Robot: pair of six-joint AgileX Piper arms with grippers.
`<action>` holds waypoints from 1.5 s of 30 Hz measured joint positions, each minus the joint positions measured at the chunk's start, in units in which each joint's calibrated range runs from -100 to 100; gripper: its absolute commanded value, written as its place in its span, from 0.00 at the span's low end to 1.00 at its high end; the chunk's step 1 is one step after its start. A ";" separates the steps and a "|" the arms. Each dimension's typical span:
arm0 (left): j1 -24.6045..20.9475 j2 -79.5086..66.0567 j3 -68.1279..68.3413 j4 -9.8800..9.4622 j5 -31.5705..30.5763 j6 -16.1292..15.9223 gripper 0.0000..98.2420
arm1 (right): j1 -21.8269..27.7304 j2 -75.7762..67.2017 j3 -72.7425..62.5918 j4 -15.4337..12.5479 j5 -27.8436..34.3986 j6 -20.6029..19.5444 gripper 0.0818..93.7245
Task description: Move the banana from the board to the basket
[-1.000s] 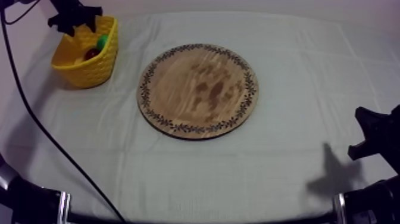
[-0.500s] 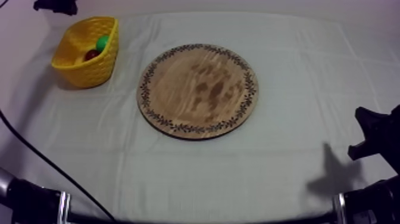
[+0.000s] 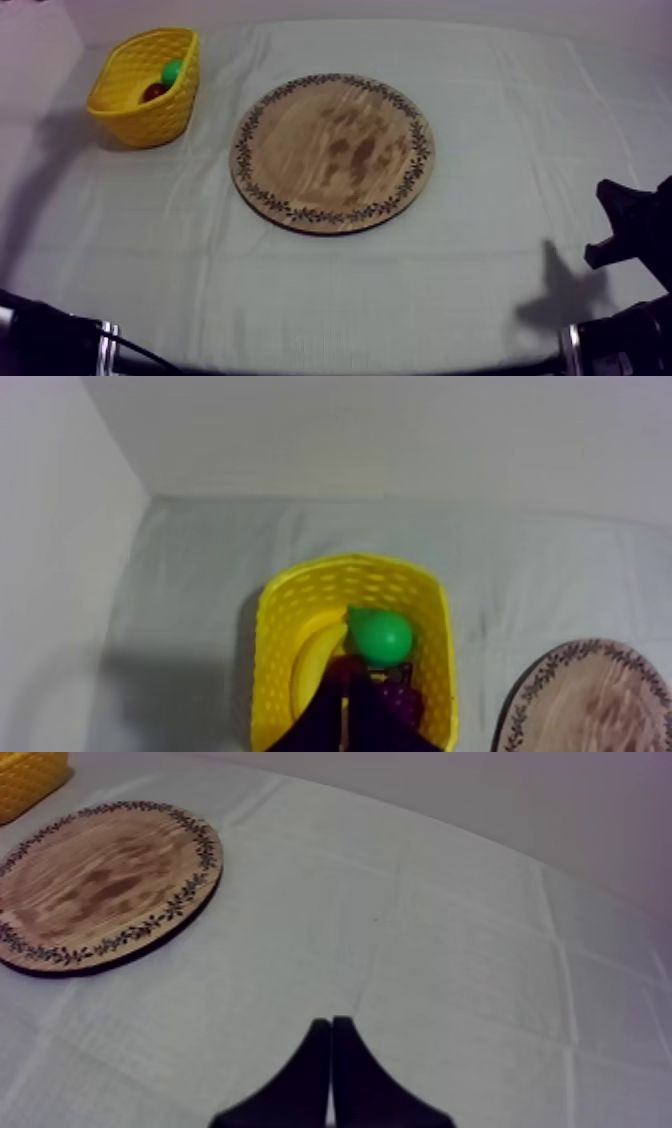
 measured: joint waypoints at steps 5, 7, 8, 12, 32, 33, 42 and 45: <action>0.50 -11.66 8.34 0.18 -2.81 -0.09 0.00 | 0.00 0.00 0.00 0.00 0.00 0.00 0.00; 0.88 -16.55 12.38 0.18 -3.57 -0.24 0.00 | 0.00 0.00 0.00 0.00 0.00 0.00 0.00; 1.03 -18.51 14.07 0.18 -4.14 -0.27 0.00 | 0.00 0.00 0.00 0.00 0.00 0.00 0.00; 1.57 -28.26 23.20 0.12 -7.53 -0.13 0.00 | 0.00 0.00 0.00 0.00 0.00 0.00 0.00; -0.03 -73.12 71.99 -0.24 -15.38 0.22 0.00 | 0.00 0.00 0.00 0.00 0.00 0.00 0.00; -0.20 -74.85 73.51 -0.16 -15.22 0.15 0.00 | 0.00 0.00 0.00 0.00 0.00 0.00 0.00; -0.32 -85.68 82.04 0.41 -14.78 -0.93 0.00 | 0.00 0.00 0.00 0.00 0.00 0.00 0.00; -0.28 -88.03 83.95 0.99 -14.78 -1.68 0.00 | 0.00 0.00 0.00 0.00 0.00 0.00 0.00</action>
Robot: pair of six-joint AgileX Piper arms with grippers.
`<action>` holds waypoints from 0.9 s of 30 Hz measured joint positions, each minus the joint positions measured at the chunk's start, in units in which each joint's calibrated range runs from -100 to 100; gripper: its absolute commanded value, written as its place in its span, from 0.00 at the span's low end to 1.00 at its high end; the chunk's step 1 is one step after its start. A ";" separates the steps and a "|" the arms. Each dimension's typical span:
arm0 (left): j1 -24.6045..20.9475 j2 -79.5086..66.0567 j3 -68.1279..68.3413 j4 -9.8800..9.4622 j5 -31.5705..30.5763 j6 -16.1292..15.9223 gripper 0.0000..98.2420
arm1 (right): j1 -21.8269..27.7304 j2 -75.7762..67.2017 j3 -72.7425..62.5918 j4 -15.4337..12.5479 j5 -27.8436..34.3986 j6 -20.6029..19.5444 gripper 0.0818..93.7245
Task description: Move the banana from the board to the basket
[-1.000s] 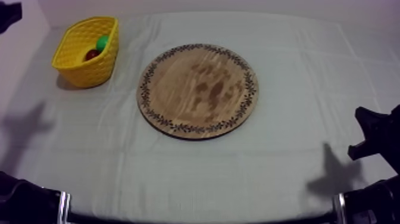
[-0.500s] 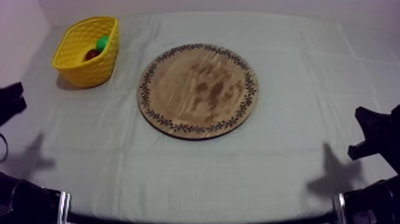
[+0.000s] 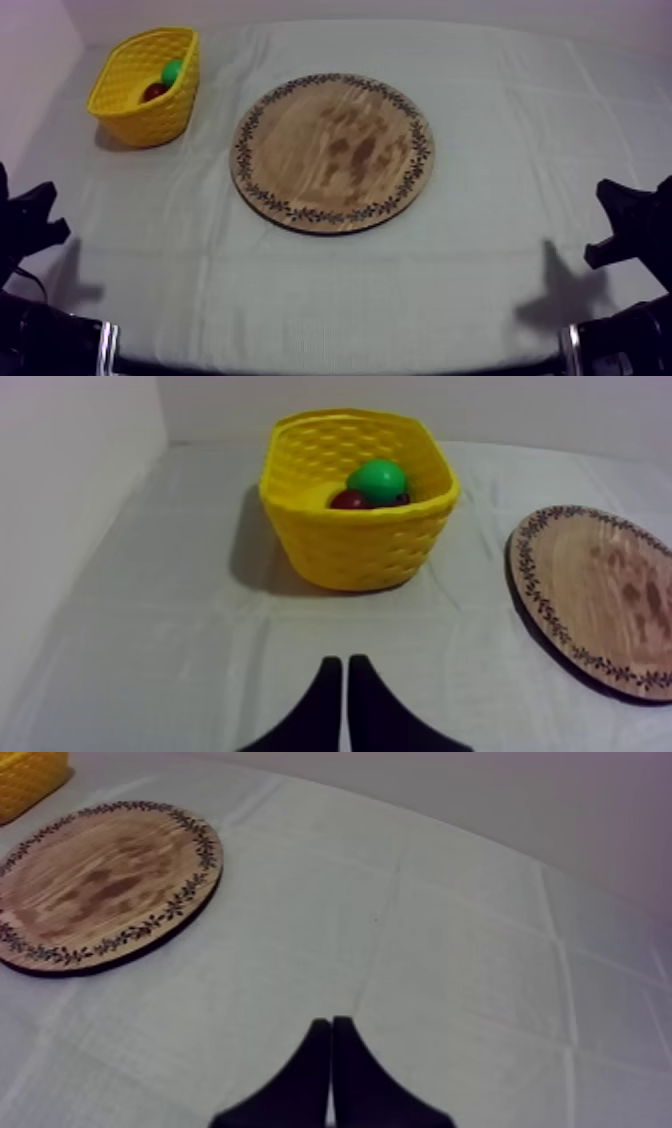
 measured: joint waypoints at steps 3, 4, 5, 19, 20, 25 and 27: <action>0.00 -0.97 0.73 0.49 0.06 -0.54 0.00 | 0.00 0.00 0.00 0.00 0.00 0.00 0.00; 0.00 -1.03 0.80 0.59 -0.04 -0.65 0.00 | 0.00 0.00 0.00 0.00 0.00 0.00 0.00; 0.13 -1.20 0.99 0.85 -0.13 -0.72 0.00 | 0.00 0.00 0.00 0.00 0.00 0.00 0.00; 0.49 -1.49 3.71 2.89 -6.48 -0.83 0.00 | 0.00 0.00 0.00 0.00 0.00 0.00 0.00; 0.49 -1.49 3.78 2.94 -6.81 -0.79 0.00 | 0.00 0.00 0.00 0.00 0.00 0.00 0.00; 0.52 -1.49 4.11 3.12 -7.58 -0.79 0.00 | 0.00 0.00 0.00 0.00 0.00 0.00 0.00; 0.52 -1.49 4.25 3.17 -8.20 -1.04 0.00 | 0.00 0.00 0.00 0.00 0.00 0.00 0.00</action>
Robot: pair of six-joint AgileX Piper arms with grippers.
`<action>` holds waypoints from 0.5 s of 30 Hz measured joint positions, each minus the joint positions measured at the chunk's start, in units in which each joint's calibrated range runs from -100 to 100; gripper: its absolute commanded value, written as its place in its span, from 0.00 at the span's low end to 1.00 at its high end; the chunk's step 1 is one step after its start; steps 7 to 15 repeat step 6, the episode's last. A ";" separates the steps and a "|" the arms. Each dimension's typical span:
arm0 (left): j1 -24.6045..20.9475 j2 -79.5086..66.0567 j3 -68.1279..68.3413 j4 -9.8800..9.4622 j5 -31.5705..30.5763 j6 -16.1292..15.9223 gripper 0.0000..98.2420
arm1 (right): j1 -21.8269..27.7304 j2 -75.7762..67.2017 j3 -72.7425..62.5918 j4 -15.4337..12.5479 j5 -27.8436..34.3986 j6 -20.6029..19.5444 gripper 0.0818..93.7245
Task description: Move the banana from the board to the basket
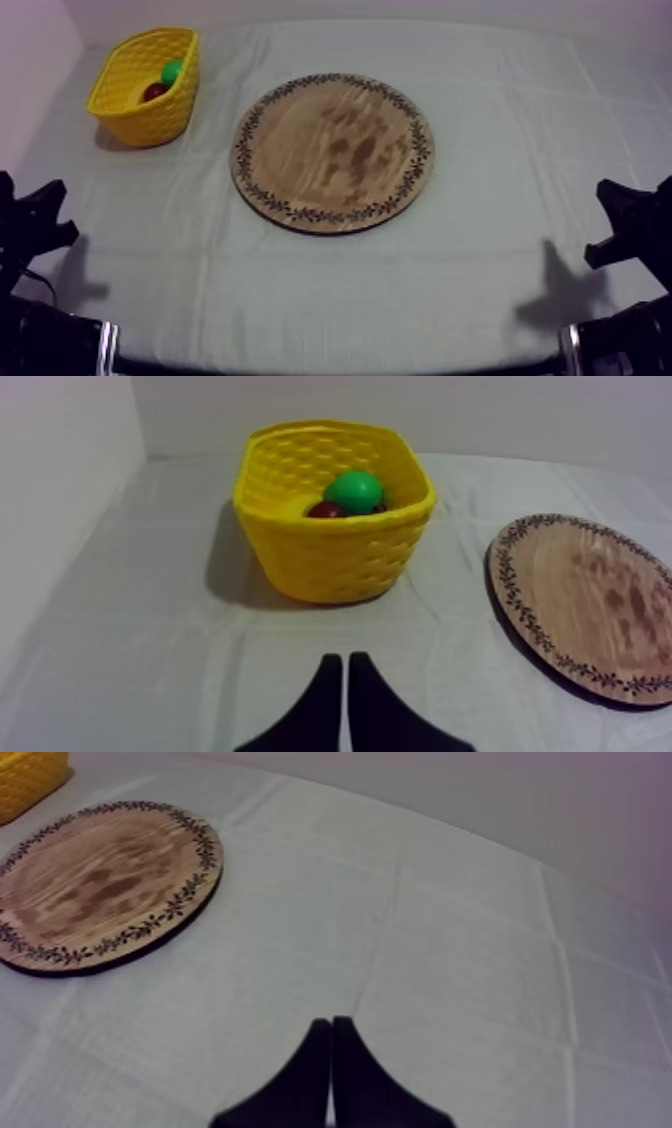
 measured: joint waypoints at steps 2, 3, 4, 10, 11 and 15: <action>0.00 0.00 0.00 0.00 -0.39 -0.10 0.00 | 0.00 0.00 0.00 0.00 0.00 0.00 0.00; 0.00 0.00 0.06 0.00 -0.49 -0.21 0.00 | 0.00 0.00 0.00 0.00 0.00 0.00 0.00; -0.09 0.00 0.06 0.05 -0.58 -0.25 0.00 | 0.00 0.00 0.00 0.00 0.09 0.00 0.00; -0.13 0.00 0.06 0.05 -0.65 -0.29 0.00 | 0.00 0.00 0.00 0.00 0.09 0.00 0.00; -0.13 0.00 0.06 0.05 -0.65 -0.29 0.00 | 0.00 0.00 0.00 0.00 0.09 0.00 0.00; -0.13 0.00 0.06 0.05 -0.65 -0.29 0.00 | 0.00 0.00 0.00 0.00 0.09 0.00 0.00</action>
